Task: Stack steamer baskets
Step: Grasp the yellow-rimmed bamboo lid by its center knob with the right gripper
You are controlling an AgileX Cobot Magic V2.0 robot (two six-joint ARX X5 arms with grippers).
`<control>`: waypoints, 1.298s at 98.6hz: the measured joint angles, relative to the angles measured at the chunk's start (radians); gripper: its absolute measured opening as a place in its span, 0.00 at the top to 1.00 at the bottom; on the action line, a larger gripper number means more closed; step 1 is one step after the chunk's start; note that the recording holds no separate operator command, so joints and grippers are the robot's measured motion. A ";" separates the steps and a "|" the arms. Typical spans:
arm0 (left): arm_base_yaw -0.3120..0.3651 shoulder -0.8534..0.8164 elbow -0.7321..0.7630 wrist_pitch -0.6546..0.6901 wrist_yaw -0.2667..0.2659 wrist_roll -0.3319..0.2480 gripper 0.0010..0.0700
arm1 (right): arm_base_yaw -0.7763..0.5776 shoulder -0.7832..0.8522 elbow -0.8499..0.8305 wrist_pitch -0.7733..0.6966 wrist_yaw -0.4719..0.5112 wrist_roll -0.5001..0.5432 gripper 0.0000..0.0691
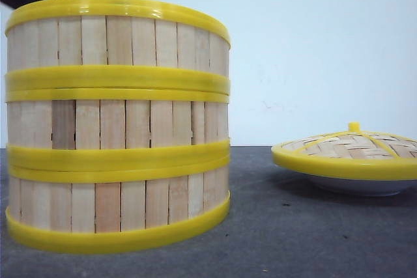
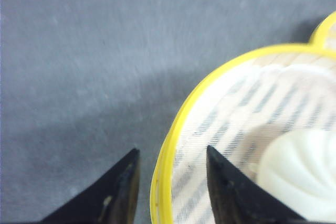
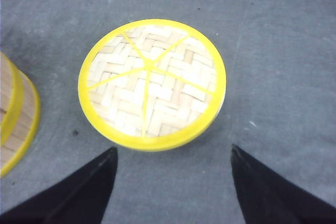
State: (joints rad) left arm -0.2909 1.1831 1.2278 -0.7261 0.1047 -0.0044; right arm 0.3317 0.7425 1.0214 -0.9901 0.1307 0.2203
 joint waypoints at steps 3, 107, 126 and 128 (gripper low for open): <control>0.003 -0.021 0.000 -0.005 0.000 0.000 0.68 | 0.000 0.022 0.000 0.013 0.000 -0.006 0.39; 0.140 -0.197 0.002 -0.234 -0.080 0.039 0.68 | -0.083 0.734 -0.002 0.569 -0.185 -0.167 0.42; 0.140 -0.197 0.002 -0.235 -0.080 0.039 0.68 | -0.085 0.757 -0.002 0.574 -0.184 -0.168 0.54; 0.140 -0.197 0.002 -0.234 -0.080 0.039 0.68 | -0.086 0.757 -0.002 0.576 -0.184 -0.168 0.56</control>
State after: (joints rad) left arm -0.1509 0.9859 1.2293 -0.9604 0.0242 0.0345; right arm 0.2459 1.4994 1.0199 -0.4145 -0.0536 0.0521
